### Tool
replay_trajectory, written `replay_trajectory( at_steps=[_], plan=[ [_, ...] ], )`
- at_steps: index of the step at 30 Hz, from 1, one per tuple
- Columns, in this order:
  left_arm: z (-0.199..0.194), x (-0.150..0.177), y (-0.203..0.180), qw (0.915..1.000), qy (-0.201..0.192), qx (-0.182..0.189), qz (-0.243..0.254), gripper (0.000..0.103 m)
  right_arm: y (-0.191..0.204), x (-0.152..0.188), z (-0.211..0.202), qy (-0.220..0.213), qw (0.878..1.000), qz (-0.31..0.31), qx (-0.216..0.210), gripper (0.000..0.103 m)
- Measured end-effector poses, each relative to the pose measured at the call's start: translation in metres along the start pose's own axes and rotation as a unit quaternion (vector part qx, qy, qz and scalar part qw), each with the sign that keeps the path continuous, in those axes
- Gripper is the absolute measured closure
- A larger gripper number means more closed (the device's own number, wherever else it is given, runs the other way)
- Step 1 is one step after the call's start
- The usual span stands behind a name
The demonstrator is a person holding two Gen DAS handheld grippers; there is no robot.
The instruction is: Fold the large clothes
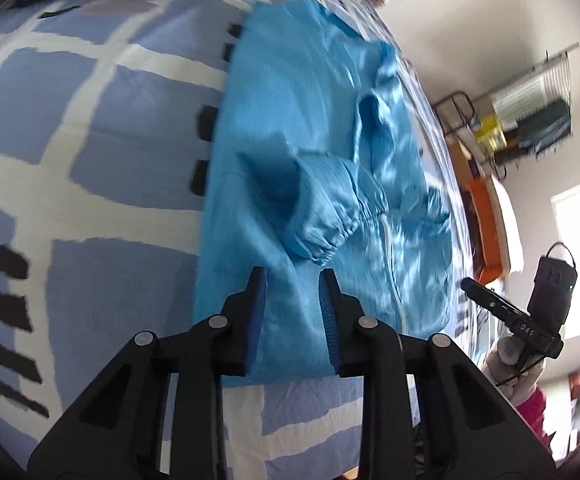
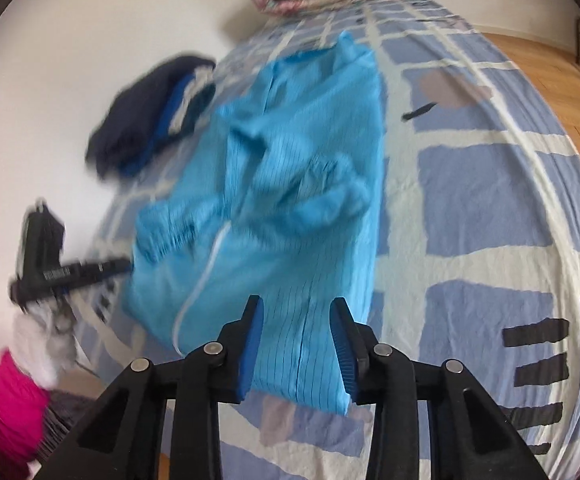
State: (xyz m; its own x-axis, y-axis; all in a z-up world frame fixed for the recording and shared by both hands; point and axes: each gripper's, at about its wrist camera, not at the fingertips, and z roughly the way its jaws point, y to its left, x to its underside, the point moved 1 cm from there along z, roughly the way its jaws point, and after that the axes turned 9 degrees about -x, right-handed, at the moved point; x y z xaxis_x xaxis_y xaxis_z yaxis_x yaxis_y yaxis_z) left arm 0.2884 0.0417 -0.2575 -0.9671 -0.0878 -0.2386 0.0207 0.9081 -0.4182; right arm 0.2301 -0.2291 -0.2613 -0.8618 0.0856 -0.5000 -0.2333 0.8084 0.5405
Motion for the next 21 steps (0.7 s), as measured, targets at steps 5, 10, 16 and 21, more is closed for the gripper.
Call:
replay_trajectory(
  at_steps=[5,10,16,21],
  plan=[
    [0.023,-0.033,-0.013,1.0,0.0,0.005,0.0,0.077,0.003,-0.002,0.026,0.019,0.999,-0.021,0.027,0.067],
    [0.025,-0.081,0.006,0.9962,-0.027,0.036,-0.075,0.076,-0.003,-0.009,0.035,0.002,0.999,-0.017,0.043,0.067],
    [-0.022,-0.087,0.022,0.9961,-0.061,0.028,-0.058,0.076,-0.008,-0.012,0.021,-0.029,0.999,-0.003,0.04,0.067],
    [-0.038,-0.051,0.032,0.9985,-0.042,0.017,-0.031,0.076,0.003,-0.008,0.002,-0.056,0.998,0.003,0.04,0.066]
  ],
)
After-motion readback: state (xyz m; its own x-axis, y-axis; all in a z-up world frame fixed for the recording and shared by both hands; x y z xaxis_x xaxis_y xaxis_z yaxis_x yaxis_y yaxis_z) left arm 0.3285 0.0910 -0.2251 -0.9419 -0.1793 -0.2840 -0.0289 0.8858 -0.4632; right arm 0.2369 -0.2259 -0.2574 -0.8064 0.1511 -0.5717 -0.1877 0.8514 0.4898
